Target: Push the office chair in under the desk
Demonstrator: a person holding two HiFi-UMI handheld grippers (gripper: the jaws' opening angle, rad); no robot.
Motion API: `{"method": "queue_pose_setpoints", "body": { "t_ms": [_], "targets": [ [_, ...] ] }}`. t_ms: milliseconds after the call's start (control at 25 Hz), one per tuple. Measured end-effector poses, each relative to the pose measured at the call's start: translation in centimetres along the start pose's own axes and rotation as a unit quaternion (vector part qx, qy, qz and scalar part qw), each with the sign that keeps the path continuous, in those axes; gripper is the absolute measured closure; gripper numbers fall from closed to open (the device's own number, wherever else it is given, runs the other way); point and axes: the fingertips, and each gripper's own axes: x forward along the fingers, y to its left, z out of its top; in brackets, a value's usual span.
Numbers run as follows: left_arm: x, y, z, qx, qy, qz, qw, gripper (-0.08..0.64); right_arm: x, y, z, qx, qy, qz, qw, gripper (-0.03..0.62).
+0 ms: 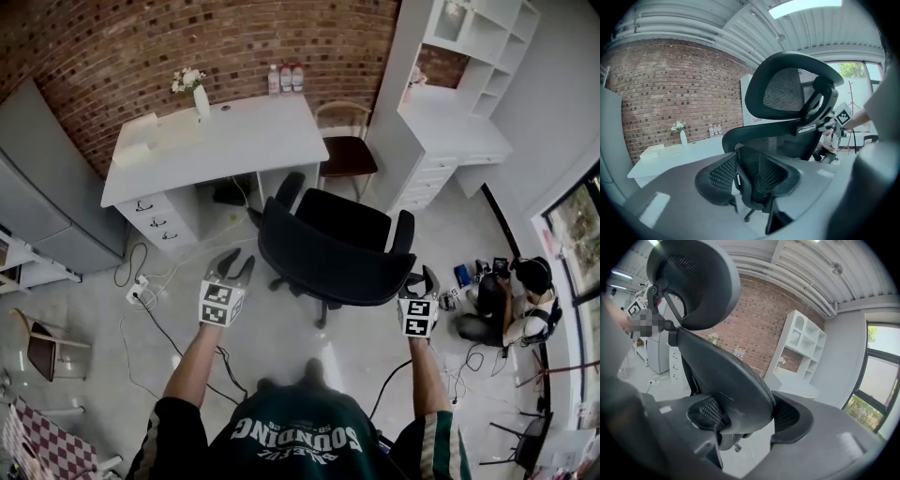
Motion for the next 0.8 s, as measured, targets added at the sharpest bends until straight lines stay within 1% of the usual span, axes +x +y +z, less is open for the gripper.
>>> {"method": "queue_pose_setpoints", "body": {
  "t_ms": [120, 240, 440, 520, 640, 800],
  "targets": [
    [0.7, 0.6, -0.2, -0.001, 0.004, -0.002, 1.0000, 0.377, 0.3, 0.0, 0.1, 0.002, -0.006, 0.007, 1.000, 0.299],
    [1.7, 0.7, -0.7, 0.003, 0.012, -0.007, 0.9999, 0.322, 0.6, -0.4, 0.1, 0.004, -0.009, 0.011, 1.000, 0.298],
    [3.7, 1.2, -2.0, 0.030, 0.020, 0.003, 0.9993, 0.230, 0.9, -1.3, -0.2, 0.006, -0.014, 0.023, 1.000, 0.296],
    [4.8, 1.5, -2.0, 0.033, 0.018, 0.003, 0.9993, 0.188, 0.9, -1.7, -0.4, 0.010, -0.017, 0.031, 0.999, 0.295],
    [6.6, 2.0, -1.5, 0.035, 0.016, 0.000, 0.9993, 0.160, 1.2, -2.2, -0.7, 0.031, -0.023, 0.047, 0.998, 0.291],
    [8.5, 1.6, -1.3, 0.049, 0.023, -0.012, 0.9985, 0.156, 1.8, -2.9, -0.9, 0.051, -0.030, 0.062, 0.996, 0.288]
  ]
}}
